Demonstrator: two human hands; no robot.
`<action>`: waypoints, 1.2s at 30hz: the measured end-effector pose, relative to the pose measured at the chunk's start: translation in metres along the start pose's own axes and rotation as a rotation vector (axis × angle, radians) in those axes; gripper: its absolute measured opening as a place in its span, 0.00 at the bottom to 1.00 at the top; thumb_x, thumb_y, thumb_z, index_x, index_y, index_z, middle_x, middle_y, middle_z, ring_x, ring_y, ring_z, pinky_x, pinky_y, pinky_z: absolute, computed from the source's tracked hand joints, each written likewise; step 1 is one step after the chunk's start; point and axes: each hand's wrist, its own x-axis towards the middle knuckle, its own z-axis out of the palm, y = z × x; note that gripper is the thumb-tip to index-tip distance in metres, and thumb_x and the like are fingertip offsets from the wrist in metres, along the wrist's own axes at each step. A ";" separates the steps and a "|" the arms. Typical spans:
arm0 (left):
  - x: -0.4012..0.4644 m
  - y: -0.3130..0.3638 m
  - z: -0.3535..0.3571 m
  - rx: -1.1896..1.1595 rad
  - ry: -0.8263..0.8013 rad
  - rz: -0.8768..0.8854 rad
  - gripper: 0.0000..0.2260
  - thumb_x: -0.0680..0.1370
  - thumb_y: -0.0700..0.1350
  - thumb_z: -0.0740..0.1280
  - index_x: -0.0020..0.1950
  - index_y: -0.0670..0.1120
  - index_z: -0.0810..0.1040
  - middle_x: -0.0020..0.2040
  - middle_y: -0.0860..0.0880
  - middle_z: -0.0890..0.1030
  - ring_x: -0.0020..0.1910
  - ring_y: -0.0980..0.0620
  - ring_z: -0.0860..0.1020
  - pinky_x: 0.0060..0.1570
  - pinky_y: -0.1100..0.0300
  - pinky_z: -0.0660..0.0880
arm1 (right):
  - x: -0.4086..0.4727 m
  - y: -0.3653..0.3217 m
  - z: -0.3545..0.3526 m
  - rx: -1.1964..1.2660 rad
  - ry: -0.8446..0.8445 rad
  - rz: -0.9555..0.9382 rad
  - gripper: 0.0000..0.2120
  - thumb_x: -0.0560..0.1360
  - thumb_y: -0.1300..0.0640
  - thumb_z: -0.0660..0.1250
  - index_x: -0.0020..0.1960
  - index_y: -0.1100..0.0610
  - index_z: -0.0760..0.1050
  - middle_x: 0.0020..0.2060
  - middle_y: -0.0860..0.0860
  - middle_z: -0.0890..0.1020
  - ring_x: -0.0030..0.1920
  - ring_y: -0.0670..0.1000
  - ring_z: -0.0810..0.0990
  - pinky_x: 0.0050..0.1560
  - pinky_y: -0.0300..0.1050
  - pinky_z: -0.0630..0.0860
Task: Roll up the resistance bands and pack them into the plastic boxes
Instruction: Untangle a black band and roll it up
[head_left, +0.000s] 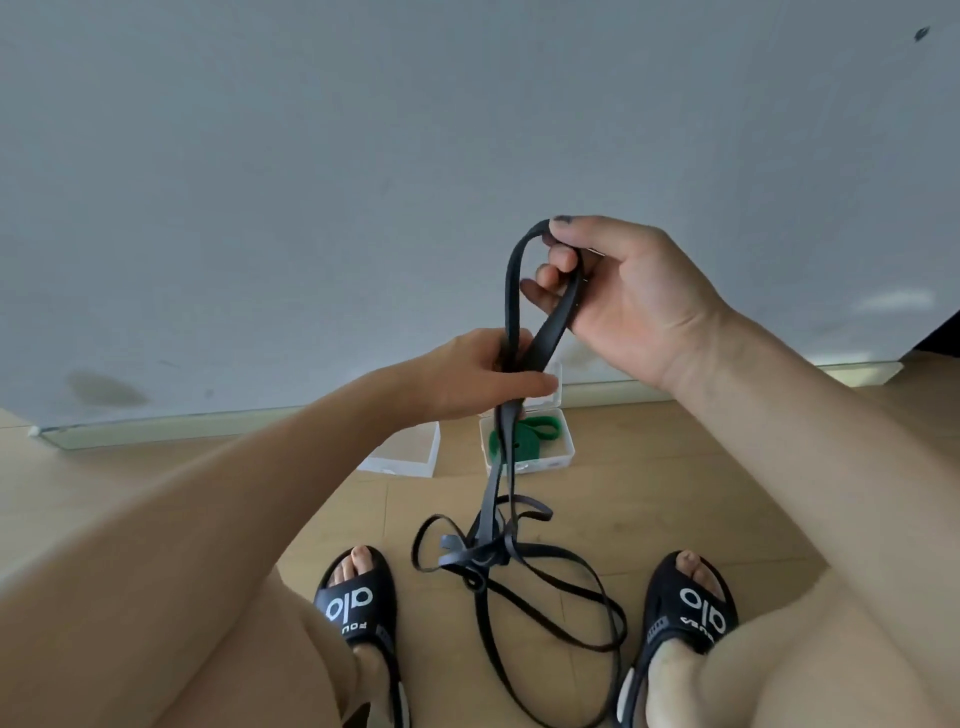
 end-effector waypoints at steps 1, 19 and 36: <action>0.003 0.001 -0.002 0.012 0.021 -0.007 0.13 0.78 0.52 0.71 0.45 0.44 0.74 0.42 0.41 0.82 0.45 0.43 0.83 0.56 0.45 0.79 | 0.003 -0.001 -0.007 -0.048 0.038 0.005 0.07 0.80 0.59 0.67 0.43 0.57 0.76 0.31 0.49 0.71 0.34 0.49 0.74 0.56 0.48 0.79; 0.012 -0.025 -0.023 0.434 0.029 0.044 0.07 0.81 0.50 0.65 0.50 0.48 0.71 0.41 0.51 0.81 0.41 0.50 0.79 0.39 0.58 0.74 | 0.037 0.038 -0.028 -1.345 0.039 -0.065 0.13 0.79 0.64 0.61 0.56 0.50 0.78 0.55 0.46 0.82 0.60 0.49 0.78 0.54 0.44 0.73; 0.002 -0.032 -0.026 0.152 0.021 -0.098 0.06 0.78 0.39 0.65 0.43 0.46 0.71 0.34 0.56 0.82 0.40 0.61 0.84 0.42 0.58 0.72 | 0.034 0.025 0.004 -0.588 -0.007 -0.112 0.03 0.81 0.62 0.67 0.49 0.57 0.75 0.25 0.48 0.66 0.21 0.46 0.62 0.28 0.41 0.68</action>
